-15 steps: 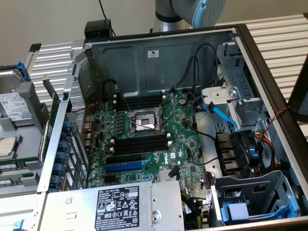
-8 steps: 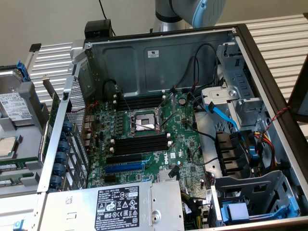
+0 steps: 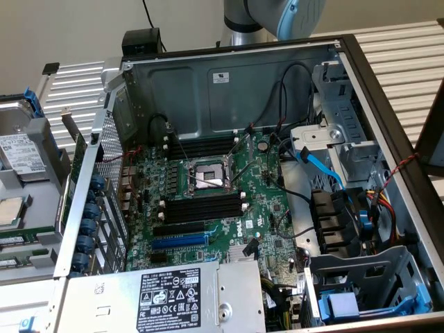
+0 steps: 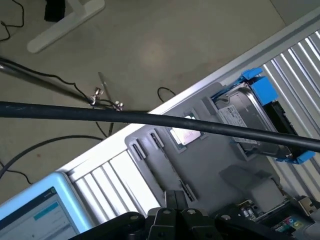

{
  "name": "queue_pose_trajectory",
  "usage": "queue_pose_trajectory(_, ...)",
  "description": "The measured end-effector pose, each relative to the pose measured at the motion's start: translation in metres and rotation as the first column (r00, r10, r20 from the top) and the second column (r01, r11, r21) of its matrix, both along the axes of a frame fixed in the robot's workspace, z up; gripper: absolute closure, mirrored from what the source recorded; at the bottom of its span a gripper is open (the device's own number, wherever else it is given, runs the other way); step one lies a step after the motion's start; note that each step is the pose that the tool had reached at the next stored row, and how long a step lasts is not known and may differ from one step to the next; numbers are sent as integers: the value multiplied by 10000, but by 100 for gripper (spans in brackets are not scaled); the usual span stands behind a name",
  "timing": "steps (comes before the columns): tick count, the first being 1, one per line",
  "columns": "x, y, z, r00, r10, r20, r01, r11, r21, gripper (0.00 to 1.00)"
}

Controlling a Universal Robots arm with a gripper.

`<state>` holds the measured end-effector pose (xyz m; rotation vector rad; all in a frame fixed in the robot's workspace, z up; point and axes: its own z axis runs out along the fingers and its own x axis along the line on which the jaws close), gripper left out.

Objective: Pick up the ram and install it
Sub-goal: 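Pick up the ram and move it above insertion slot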

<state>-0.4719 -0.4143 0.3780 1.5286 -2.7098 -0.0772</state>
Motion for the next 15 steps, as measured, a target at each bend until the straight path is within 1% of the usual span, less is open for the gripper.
queue_pose_trajectory(2,0,0,-3,9994,356,6,-356,9994,-1,89)
queue_pose_trajectory(5,0,0,-8,9959,899,32,-899,9959,-2,89)
queue_pose_trajectory(8,0,0,-24,9897,1428,105,-1428,9898,-15,89)
queue_pose_trajectory(9,1,0,-30,9870,1605,121,-1605,9870,-19,89)
queue_pose_trajectory(11,1,0,-40,9805,1960,130,-1960,9806,-24,89)
queue_pose_trajectory(15,0,0,-61,9638,2664,137,-2664,9639,-32,89)
